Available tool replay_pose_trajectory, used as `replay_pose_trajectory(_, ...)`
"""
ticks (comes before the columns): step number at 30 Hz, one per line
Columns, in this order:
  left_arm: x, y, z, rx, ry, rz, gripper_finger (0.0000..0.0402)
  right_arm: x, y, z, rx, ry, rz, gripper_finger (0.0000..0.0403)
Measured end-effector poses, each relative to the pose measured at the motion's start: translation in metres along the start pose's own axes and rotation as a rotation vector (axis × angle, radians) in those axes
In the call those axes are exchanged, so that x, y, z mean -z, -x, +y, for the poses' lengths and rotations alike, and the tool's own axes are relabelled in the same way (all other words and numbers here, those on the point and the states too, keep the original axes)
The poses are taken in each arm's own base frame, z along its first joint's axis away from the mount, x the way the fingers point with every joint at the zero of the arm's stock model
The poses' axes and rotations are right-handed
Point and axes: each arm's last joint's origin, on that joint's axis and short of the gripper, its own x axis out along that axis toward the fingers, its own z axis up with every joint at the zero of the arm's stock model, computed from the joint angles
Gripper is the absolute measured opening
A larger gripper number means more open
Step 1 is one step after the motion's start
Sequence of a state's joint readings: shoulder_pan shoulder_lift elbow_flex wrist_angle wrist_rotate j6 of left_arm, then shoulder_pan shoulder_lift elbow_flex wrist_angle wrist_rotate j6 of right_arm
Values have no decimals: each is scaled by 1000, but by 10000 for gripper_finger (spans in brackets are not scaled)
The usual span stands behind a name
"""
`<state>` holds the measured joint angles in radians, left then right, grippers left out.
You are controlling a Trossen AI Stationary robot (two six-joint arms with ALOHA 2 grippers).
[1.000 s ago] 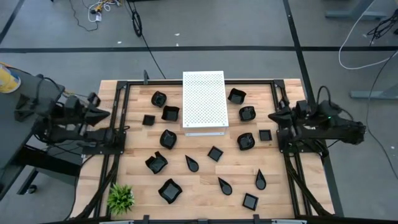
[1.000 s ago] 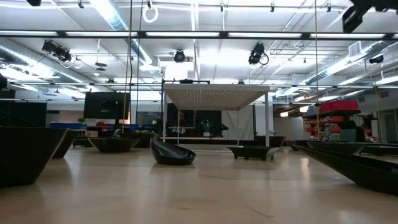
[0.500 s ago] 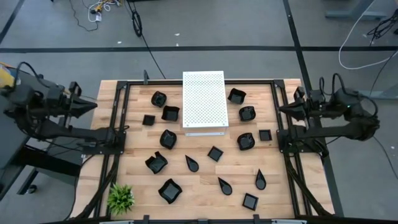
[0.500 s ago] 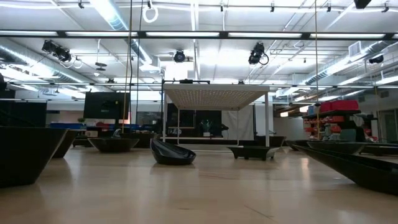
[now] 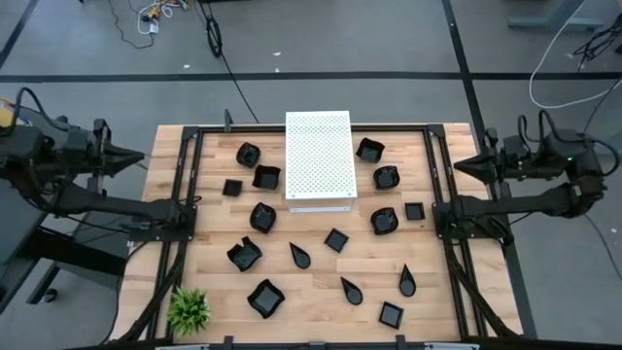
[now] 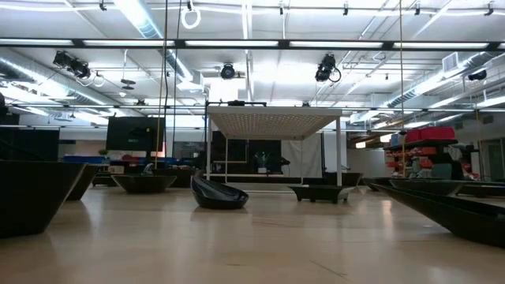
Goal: Pick & Place Mini shaped plates
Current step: Put the distorted square plate on the shelf
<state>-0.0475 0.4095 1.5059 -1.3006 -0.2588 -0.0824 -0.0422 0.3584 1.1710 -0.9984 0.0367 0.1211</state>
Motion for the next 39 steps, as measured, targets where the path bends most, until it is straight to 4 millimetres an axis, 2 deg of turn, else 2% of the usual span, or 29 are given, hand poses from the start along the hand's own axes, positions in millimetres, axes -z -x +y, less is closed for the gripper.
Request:
replay_pose_trajectory(9, 6, 0, 1, -12, -9, 64, 3, 3, 12, -1, 19, 14, 63, 17)
replay_pose_trajectory(14, 6, 0, 1, -18, -25, 62, 3, 5, 12, -1, 20, 36, 86, 17)
replay_pose_trajectory(22, 7, 0, -2, 90, -14, 76, 3, 5, 12, -1, 20, 59, 93, 17)
replay_pose_trajectory(39, 11, 1, -2, 89, -66, 114, 3, 6, 12, -1, 15, 108, 102, 17)
